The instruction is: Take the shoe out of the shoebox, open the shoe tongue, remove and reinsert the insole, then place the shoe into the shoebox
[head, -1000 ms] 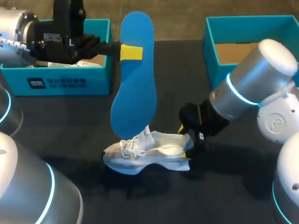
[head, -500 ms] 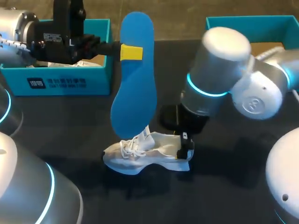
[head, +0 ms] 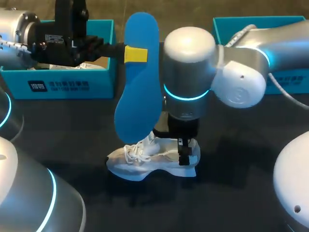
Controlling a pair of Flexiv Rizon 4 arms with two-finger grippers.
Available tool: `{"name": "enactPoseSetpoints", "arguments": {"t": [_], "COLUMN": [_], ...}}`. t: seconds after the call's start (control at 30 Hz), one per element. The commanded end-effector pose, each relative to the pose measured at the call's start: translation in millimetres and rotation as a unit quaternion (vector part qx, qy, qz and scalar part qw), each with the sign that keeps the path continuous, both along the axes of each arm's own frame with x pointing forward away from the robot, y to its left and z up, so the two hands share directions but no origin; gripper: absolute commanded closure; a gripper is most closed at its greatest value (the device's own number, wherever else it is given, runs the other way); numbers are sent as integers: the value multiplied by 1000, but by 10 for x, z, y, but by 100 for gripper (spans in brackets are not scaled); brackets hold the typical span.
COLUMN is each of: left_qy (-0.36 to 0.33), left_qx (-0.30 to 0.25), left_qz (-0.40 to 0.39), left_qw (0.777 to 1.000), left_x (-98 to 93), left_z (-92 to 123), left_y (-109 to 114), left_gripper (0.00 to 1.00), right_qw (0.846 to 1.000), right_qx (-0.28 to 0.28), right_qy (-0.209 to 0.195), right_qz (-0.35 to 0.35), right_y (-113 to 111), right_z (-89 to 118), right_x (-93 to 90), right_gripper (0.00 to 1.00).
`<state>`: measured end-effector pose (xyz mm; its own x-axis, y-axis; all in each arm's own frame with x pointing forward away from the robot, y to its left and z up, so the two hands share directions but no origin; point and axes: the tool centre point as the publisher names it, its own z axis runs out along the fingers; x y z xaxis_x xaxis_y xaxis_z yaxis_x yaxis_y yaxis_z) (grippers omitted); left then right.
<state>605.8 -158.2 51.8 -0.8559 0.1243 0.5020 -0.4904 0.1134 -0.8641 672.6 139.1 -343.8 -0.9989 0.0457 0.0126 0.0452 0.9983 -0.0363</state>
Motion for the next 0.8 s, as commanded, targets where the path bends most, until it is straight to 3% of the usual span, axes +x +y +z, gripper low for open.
{"name": "enactPoseSetpoints", "arguments": {"t": [0.03, 0.3, 0.5, 0.8], "left_qy": [0, 0, 0, 0], "left_qx": [1, 1, 1, 1], "left_qz": [0, 0, 0, 0], "left_qw": [1000, 1000, 1000, 1000], "left_x": [0, 0, 0, 0], "left_z": [-1, -1, -1, -1], "left_y": [-6, -6, -6, -6], "left_gripper": [100, 100, 100, 100], "right_qw": [1000, 1000, 999, 999], "right_qx": [-4, -2, -8, -7], "right_qy": [-3, -17, -30, -34], "right_qz": [2, 10, 20, 38], "right_y": [20, 27, 56, 232], "right_z": [2, 114, 171, 99], "right_x": [8, 84, 241, 459], "right_gripper": [0, 0, 0, 0]}}
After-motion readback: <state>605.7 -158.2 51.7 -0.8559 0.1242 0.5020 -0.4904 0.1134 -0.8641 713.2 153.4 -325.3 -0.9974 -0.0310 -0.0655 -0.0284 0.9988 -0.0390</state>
